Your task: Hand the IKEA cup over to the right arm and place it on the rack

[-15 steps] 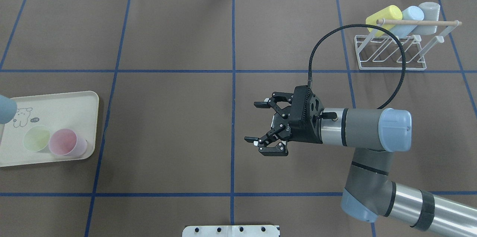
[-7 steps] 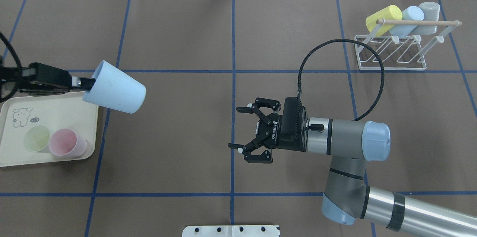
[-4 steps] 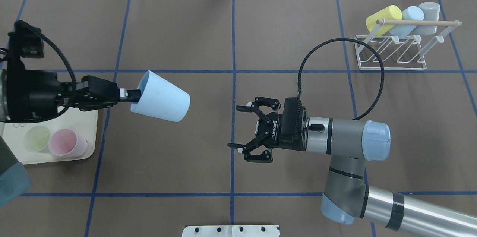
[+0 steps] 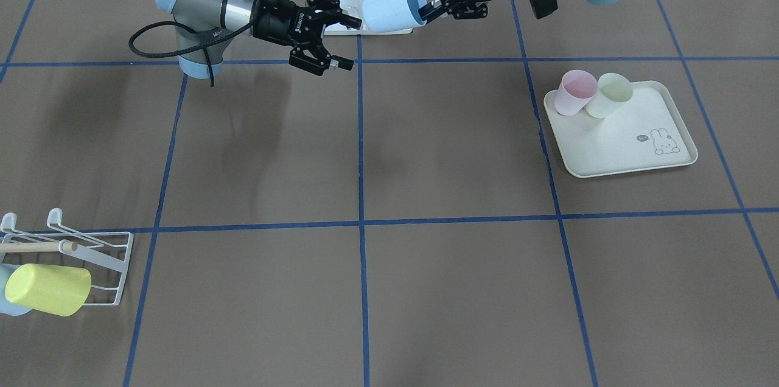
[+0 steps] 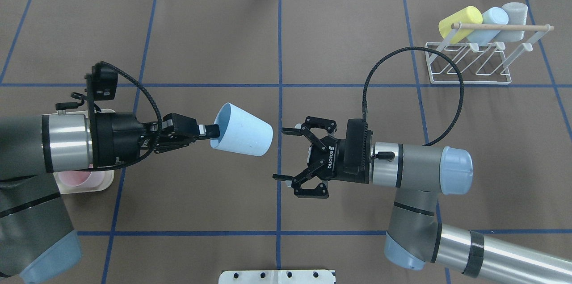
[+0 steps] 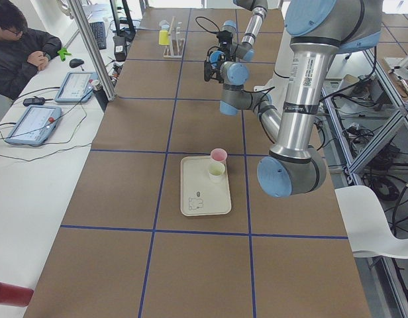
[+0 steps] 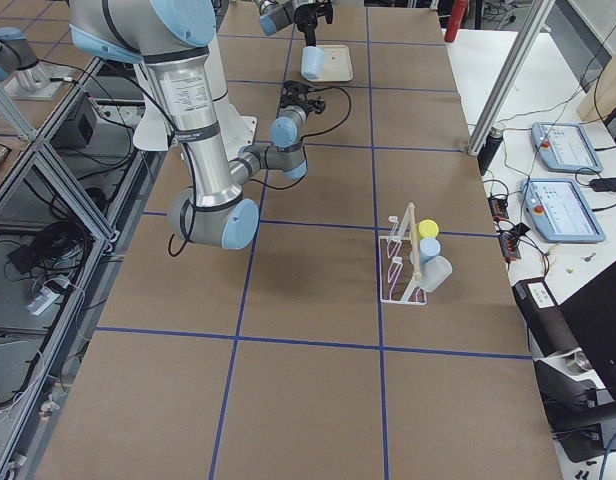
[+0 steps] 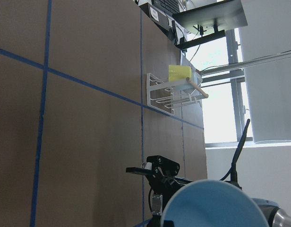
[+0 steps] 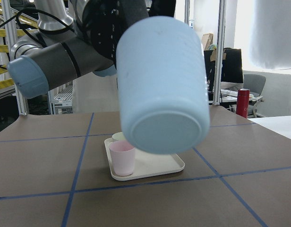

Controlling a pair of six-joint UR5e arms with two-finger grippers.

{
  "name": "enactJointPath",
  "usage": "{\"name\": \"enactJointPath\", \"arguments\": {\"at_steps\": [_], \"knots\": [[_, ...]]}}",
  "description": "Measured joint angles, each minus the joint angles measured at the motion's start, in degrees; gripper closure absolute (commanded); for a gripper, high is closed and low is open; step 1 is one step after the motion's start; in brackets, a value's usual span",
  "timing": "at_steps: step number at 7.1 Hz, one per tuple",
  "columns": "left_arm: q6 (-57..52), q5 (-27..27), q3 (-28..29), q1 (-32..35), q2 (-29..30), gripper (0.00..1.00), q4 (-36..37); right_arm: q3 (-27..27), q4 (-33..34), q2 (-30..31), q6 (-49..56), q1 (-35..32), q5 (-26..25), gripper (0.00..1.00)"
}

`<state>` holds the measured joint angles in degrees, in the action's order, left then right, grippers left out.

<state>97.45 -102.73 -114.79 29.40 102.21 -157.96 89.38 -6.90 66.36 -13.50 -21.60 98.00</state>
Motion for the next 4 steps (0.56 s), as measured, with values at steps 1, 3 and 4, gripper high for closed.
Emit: {"name": "enactJointPath", "arguments": {"at_steps": [1, 3, 4], "knots": [[0.00, 0.68, 1.42, -0.69, 1.08, 1.00, 0.01, 0.13, -0.09, 0.00, -0.01, 0.03, 0.00, 0.02], [-0.14, 1.41, 2.53, -2.07, 1.66, 1.00, 0.02, 0.30, -0.13, -0.06, 0.06, 0.06, 0.00, 0.02], [-0.23, 1.67, 2.71, -2.89, 1.67, 1.00, 0.02, 0.33, -0.15, -0.06, 0.13, 0.07, 0.00, 0.02]]}}
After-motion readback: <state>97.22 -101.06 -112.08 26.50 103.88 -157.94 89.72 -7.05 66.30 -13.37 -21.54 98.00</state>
